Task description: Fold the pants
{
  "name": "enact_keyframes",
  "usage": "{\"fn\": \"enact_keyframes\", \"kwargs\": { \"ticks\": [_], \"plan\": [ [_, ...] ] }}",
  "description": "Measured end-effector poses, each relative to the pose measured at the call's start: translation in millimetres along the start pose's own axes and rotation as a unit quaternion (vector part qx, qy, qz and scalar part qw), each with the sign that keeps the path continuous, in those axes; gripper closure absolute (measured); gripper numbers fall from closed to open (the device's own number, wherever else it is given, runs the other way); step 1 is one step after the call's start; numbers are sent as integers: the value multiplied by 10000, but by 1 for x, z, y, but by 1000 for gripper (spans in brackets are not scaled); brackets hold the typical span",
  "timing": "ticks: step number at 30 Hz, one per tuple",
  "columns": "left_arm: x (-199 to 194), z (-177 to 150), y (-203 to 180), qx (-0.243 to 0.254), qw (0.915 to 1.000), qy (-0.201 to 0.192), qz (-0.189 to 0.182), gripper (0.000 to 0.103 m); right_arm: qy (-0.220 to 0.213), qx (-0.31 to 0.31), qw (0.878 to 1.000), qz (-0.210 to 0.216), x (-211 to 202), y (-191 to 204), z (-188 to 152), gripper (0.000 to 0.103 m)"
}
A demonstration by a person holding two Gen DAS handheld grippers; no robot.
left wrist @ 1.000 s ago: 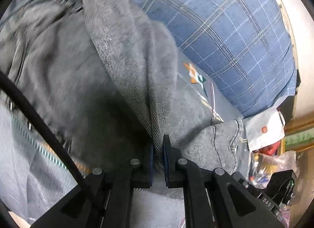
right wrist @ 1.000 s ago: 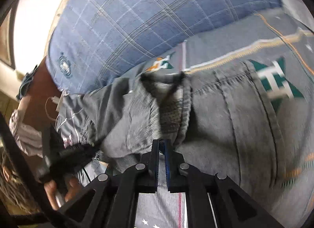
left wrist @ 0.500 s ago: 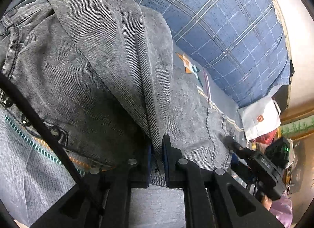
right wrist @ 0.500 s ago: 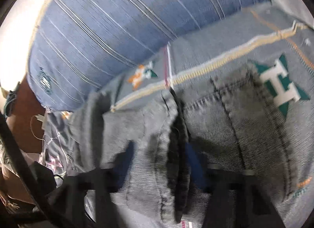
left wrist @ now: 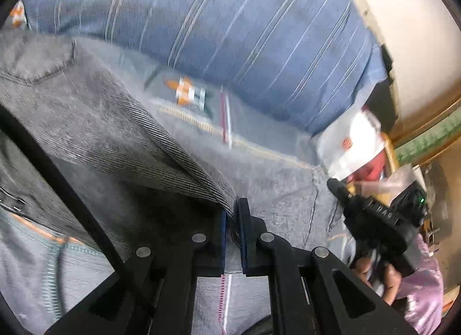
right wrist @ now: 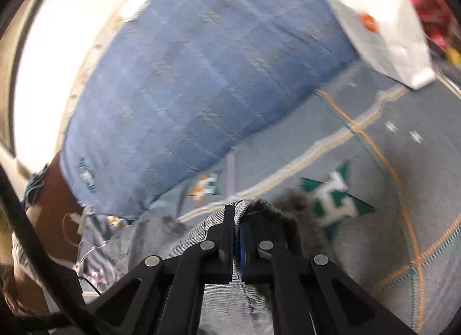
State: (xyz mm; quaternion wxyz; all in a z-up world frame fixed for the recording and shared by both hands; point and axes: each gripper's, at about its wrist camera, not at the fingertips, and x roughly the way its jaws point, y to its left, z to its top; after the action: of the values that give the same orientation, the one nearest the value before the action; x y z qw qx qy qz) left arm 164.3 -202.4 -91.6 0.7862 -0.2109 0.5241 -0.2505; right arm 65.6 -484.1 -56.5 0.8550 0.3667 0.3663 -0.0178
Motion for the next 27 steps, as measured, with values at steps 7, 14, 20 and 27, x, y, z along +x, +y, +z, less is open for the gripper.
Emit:
{"fn": "enact_keyframes", "kwargs": {
  "ticks": [7,14,20,27],
  "plan": [
    [-25,-3,-21,96,9964,-285,-796,100,-1198,-540,9894,617,-41,34,14,100],
    [32,-23,-3,284,9964,758,-257,99,683,168,9965,-442,27,-17,0,96],
    [10,-21,27,414,9983,348,215,34,624,288,9939,-861,27,-21,4,84],
    [-37,12,92,-216,9996,153,132,34,-544,-602,9904,-1117,-1,29,4,53]
  ]
}}
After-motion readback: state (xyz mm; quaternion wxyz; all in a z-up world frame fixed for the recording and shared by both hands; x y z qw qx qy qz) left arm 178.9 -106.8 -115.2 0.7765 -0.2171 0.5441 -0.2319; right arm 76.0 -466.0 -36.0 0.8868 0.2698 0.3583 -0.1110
